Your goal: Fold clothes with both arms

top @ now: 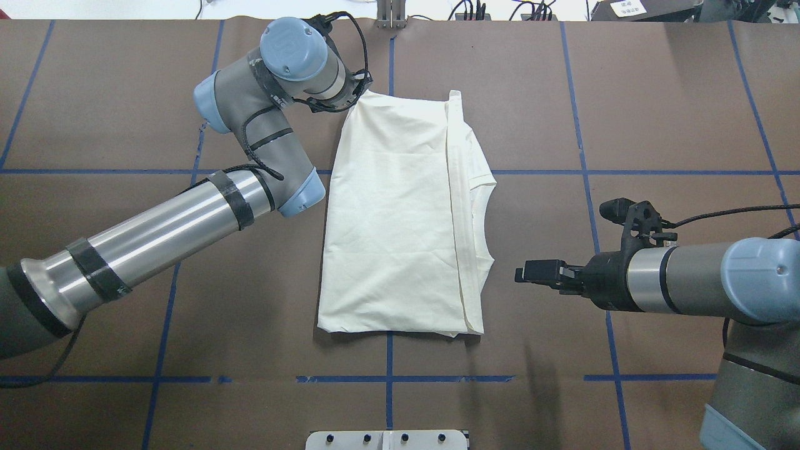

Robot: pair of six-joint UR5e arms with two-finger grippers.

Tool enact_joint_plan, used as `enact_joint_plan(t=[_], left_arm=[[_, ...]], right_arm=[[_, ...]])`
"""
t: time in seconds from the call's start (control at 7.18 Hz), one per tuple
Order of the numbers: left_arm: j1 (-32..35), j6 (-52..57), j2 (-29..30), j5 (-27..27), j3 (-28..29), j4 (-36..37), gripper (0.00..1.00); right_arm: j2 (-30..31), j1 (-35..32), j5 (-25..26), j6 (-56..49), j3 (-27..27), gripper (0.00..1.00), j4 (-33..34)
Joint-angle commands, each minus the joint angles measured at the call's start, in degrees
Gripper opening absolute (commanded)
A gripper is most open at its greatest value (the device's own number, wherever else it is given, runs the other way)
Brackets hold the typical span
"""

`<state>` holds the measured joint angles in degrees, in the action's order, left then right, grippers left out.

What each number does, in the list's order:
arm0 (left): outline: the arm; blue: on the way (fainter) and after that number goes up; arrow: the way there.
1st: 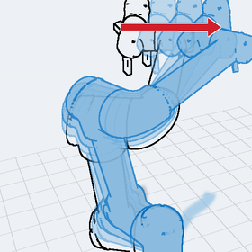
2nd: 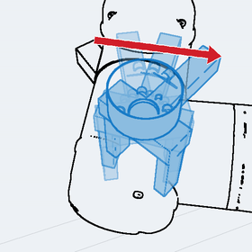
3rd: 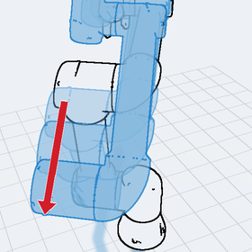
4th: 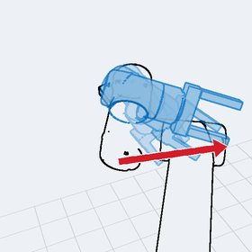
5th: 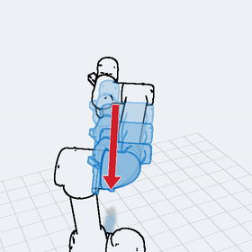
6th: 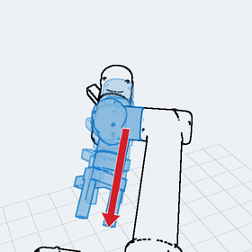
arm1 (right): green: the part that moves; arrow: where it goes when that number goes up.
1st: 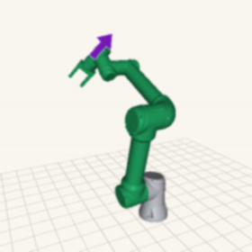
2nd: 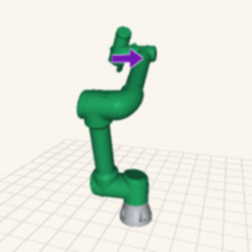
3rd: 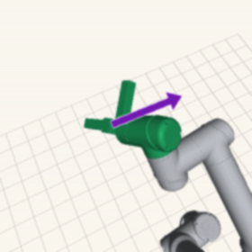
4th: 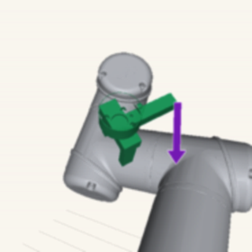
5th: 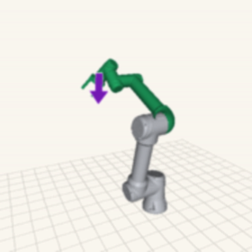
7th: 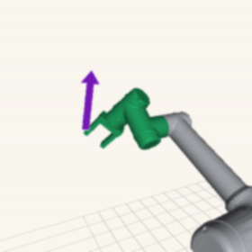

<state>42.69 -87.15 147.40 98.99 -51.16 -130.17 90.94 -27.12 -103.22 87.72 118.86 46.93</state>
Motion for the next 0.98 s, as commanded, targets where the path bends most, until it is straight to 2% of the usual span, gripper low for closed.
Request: enact_joint_plan(t=[0.0, 0.14, 0.28, 0.42, 0.7, 0.84], left_arm=[[1.16, 0.13, -0.27, -4.40, 0.88, -0.43, 1.00], [2.65, 1.26, -0.27, -3.63, 0.54, -0.08, 1.00], [3.45, 2.23, -0.45, -0.49, 0.01, 1.57, 1.00], [4.15, 3.55, -2.62, 6.24, -4.96, 5.16, 1.00], [4.68, 8.80, -8.94, 9.20, -24.59, 20.24, 1.00], [4.68, 12.84, -13.50, 9.38, -33.92, 25.62, 1.00]], right_arm=[[-0.32, 0.04, 0.21, 0.00, -0.03, 1.00, 0.43], [-1.20, -0.04, 0.38, 0.09, -0.81, 1.00, 0.79], [-1.20, -0.04, 0.82, 0.09, -1.69, 1.00, 0.88], [-2.77, 0.04, 0.82, -0.09, -2.05, 1.00, 5.32], [-12.85, 0.22, 0.91, -6.37, -2.75, 1.00, 24.16], [-19.68, 0.74, 1.61, -11.03, -5.36, 1.00, 33.22]])
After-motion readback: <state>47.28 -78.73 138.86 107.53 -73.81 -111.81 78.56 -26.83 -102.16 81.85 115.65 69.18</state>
